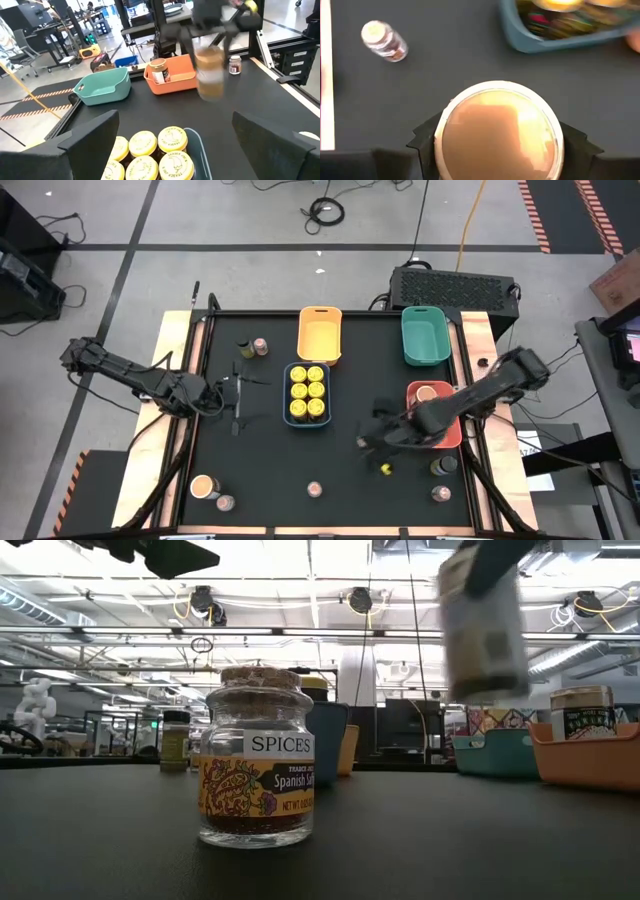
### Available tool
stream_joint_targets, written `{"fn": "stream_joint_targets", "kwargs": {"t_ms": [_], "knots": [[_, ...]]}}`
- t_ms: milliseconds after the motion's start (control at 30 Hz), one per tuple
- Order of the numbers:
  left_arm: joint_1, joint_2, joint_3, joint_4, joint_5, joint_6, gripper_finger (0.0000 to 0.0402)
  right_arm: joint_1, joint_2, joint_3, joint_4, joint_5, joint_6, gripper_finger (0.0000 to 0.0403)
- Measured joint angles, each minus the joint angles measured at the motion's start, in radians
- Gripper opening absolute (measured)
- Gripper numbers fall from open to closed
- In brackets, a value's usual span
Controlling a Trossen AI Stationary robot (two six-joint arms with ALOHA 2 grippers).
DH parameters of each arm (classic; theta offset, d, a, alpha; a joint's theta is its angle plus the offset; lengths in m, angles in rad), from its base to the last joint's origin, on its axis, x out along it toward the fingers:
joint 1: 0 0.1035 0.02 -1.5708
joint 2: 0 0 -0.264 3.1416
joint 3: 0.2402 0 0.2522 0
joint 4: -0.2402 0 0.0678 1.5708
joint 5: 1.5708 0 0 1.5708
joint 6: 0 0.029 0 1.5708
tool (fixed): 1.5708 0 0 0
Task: Sort spices by type
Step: Put the gold seasoning bottle into the orange bin
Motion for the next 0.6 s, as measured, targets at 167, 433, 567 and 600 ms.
{"fn": "stream_joint_targets", "kwargs": {"t_ms": [167, 433, 567, 600], "knots": [[0.000, 0.000, 0.000, 0.000, 0.001, 0.000, 0.0391, 0.080, -0.164, 0.001, -0.222, 0.129, 0.264, 0.0259], [0.000, 0.000, 0.000, 0.002, 0.004, 0.000, 0.0391, 0.205, -0.246, -0.026, -0.476, 0.223, 0.609, 0.0259], [0.000, 0.000, 0.000, 0.002, 0.004, 0.000, 0.0391, 0.262, -0.262, -0.095, -0.543, 0.229, 0.758, 0.0259], [0.000, 0.000, 0.000, 0.002, 0.004, 0.000, 0.0391, 0.272, -0.268, -0.114, -0.556, 0.231, 0.794, 0.0259]]}}
